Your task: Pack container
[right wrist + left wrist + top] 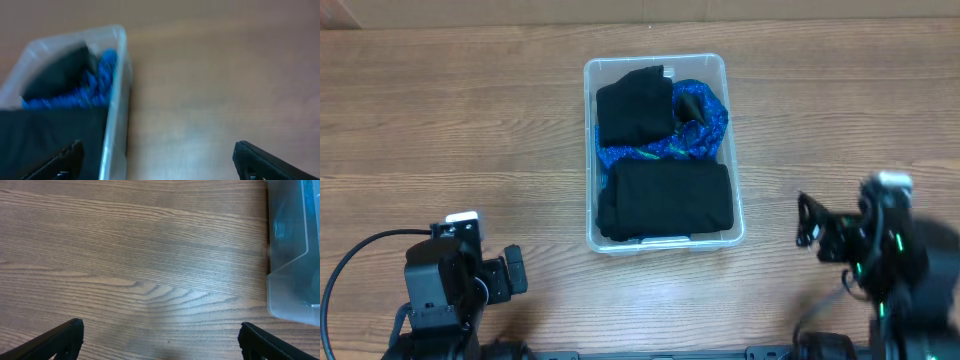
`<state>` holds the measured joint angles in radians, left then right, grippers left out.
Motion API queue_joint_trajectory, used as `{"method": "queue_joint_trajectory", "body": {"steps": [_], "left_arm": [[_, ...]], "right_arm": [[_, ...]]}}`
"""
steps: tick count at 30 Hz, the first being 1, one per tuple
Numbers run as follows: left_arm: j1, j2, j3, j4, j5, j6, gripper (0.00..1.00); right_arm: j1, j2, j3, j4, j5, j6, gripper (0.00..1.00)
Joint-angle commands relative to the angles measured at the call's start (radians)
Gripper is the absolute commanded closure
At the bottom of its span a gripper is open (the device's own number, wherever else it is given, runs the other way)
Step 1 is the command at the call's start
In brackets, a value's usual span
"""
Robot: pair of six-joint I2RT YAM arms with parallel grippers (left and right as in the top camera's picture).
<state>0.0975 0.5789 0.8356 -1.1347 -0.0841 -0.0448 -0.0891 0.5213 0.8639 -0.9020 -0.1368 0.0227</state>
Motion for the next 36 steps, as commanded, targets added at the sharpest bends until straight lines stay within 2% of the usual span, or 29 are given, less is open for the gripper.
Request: {"method": "queue_joint_trajectory", "body": {"steps": [1, 6, 11, 19, 25, 30, 36], "left_arm": [[-0.006, 0.002, -0.005, 0.001, -0.009, 0.008, 0.00], [-0.006, 0.002, -0.005, 0.001, -0.009, 0.008, 0.00], [-0.006, 0.002, -0.005, 0.001, -0.009, 0.008, 0.00], [-0.006, 0.002, -0.005, 0.002, -0.009, 0.008, 0.00], [-0.006, 0.002, -0.005, 0.001, -0.009, 0.008, 0.00], [-0.006, 0.002, -0.005, 0.001, -0.009, 0.008, 0.00], [-0.006, 0.002, -0.005, 0.001, -0.009, 0.008, 0.00]], "right_arm": [[0.000, -0.207, -0.102, 0.069, 0.023, 0.003, 0.00], [0.000, -0.401, -0.297, 0.225, 0.003, 0.003, 0.00], [0.000, -0.494, -0.538, 0.546, -0.002, 0.003, 0.00], [0.000, -0.518, -0.859, 1.092, 0.007, 0.003, 0.00], [0.004, -0.519, -0.856, 1.020, 0.145, -0.001, 0.00], [0.005, -0.518, -0.856, 0.809, 0.136, 0.003, 0.00], [0.005, -0.510, -0.855, 0.818, 0.136, 0.003, 0.00]]}}
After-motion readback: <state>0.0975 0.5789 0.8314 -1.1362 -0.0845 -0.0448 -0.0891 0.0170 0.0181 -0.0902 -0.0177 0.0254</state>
